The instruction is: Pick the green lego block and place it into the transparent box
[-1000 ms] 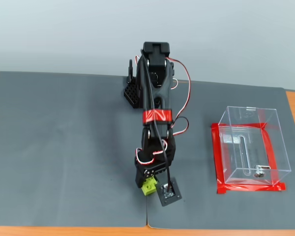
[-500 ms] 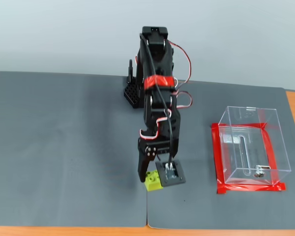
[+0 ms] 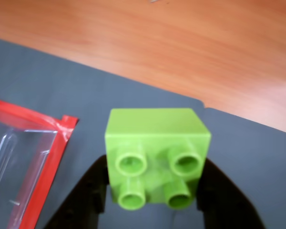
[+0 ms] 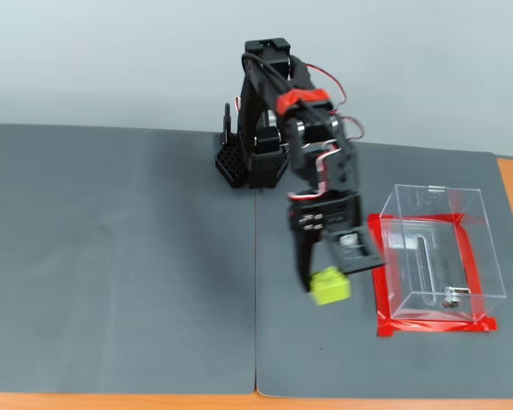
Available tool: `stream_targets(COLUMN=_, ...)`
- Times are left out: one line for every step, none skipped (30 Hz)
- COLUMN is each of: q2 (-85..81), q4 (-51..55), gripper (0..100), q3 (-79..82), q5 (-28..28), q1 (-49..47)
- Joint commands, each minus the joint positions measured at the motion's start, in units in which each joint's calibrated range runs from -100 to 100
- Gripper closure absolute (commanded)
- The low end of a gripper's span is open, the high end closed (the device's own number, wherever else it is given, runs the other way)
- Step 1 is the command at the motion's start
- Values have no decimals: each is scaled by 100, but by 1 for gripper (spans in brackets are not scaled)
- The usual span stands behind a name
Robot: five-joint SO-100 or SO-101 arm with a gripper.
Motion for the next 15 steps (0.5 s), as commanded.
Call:
stream_targets(q2=-238, q4=136, gripper=93, q3=-329, q5=-64, q1=-629)
stream_targets(q2=-238, q4=162, gripper=93, q3=-338, q5=-80, q1=-786)
stream_targets(q2=-247, q4=162, gripper=93, q3=-338, q5=-80, q1=-950)
stream_targets(q2=-247, q4=162, gripper=93, q3=-338, q5=-80, q1=-1114)
stream_targets(q2=-247, q4=162, gripper=93, q3=-338, q5=-80, q1=-1255)
stream_targets(q2=-247, q4=162, gripper=93, q3=-338, q5=-80, q1=-1397)
stream_targets(q2=-247, q4=162, gripper=93, q3=-338, q5=-80, q1=-1539)
stream_targets(q2=-247, q4=162, gripper=93, q3=-338, q5=-80, q1=-1681)
stream_targets(q2=-247, q4=162, gripper=93, q3=-338, q5=-80, q1=-1808)
stream_targets(q2=-247, q4=162, gripper=93, q3=-347, q5=-85, q1=-1934)
stream_targets(q2=-247, q4=162, gripper=93, q3=-347, q5=-96, q1=-2046)
stream_targets(q2=-238, q4=162, gripper=93, q3=-347, q5=-96, q1=-2166)
stream_targets(q2=-238, q4=162, gripper=93, q3=-347, q5=-96, q1=-2277)
stream_targets(q2=-238, q4=153, gripper=92, q3=-347, q5=-96, q1=-2389)
stream_targets(q2=-230, q4=144, gripper=92, q3=-347, q5=-96, q1=-2486)
